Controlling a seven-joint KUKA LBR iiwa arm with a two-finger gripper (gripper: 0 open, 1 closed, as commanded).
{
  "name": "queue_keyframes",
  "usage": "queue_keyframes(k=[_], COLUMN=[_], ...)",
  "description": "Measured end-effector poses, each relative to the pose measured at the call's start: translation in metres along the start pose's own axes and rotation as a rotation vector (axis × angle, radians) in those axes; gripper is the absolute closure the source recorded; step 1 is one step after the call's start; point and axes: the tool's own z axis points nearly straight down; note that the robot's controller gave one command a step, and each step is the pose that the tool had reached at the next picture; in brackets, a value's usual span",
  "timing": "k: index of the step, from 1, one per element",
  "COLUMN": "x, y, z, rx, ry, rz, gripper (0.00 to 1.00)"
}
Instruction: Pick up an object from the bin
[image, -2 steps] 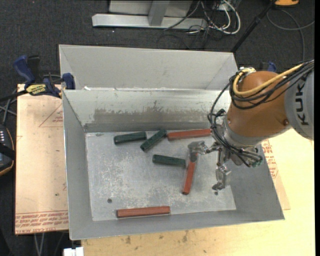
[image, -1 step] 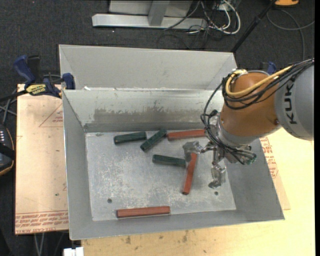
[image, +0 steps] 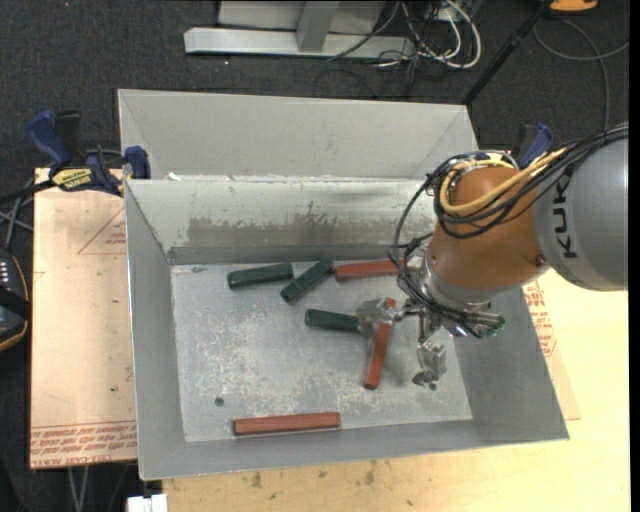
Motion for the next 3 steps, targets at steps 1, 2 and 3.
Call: queue_keyframes(k=[1,2,3], x=[-0.0159,-0.0159,-0.0159], y=[-0.0015,-0.0015,-0.0015], z=[0.0427,0.0427,0.0427], rx=[0.001,0.001,0.001], ry=[0.0,0.0,0.0], rz=[-0.14,-0.14,-0.14], gripper=[1.0,1.0,1.0])
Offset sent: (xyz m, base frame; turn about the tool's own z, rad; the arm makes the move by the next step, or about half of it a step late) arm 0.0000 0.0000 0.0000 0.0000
